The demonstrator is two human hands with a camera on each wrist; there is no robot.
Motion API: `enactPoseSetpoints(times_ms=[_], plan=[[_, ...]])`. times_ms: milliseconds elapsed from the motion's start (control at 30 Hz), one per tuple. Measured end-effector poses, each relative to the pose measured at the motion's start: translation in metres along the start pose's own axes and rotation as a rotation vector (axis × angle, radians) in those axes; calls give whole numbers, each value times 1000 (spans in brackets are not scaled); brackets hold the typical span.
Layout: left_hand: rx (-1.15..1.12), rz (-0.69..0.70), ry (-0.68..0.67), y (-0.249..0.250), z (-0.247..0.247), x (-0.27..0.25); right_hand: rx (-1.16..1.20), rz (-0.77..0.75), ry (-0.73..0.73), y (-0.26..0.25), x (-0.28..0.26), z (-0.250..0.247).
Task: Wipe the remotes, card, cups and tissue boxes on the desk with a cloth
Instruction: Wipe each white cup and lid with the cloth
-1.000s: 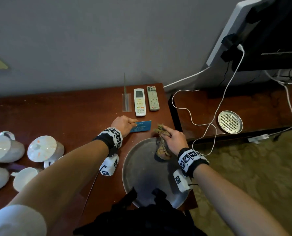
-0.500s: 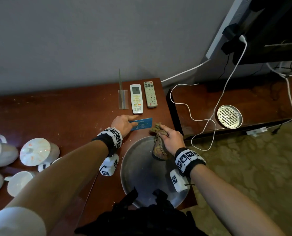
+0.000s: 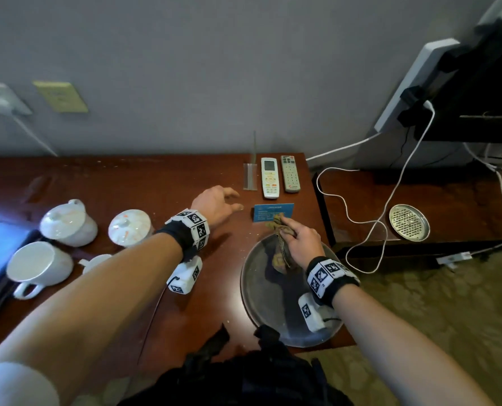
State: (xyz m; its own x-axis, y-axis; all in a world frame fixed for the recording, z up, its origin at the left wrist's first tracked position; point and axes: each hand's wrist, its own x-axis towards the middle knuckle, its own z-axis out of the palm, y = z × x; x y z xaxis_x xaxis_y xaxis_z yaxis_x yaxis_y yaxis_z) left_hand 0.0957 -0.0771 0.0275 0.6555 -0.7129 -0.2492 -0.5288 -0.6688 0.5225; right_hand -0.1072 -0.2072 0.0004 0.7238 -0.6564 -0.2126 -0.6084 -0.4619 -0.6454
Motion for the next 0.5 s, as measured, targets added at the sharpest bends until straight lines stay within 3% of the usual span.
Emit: enactPoseSetpoints(times_ms=[333,500], plan=[[36,-91,123,-85,-75,-104,-42,-189,-75,-88,-43,52],[-14,-173,144,-127,-82,-148,-71,-232,-100,-113,-66,79]])
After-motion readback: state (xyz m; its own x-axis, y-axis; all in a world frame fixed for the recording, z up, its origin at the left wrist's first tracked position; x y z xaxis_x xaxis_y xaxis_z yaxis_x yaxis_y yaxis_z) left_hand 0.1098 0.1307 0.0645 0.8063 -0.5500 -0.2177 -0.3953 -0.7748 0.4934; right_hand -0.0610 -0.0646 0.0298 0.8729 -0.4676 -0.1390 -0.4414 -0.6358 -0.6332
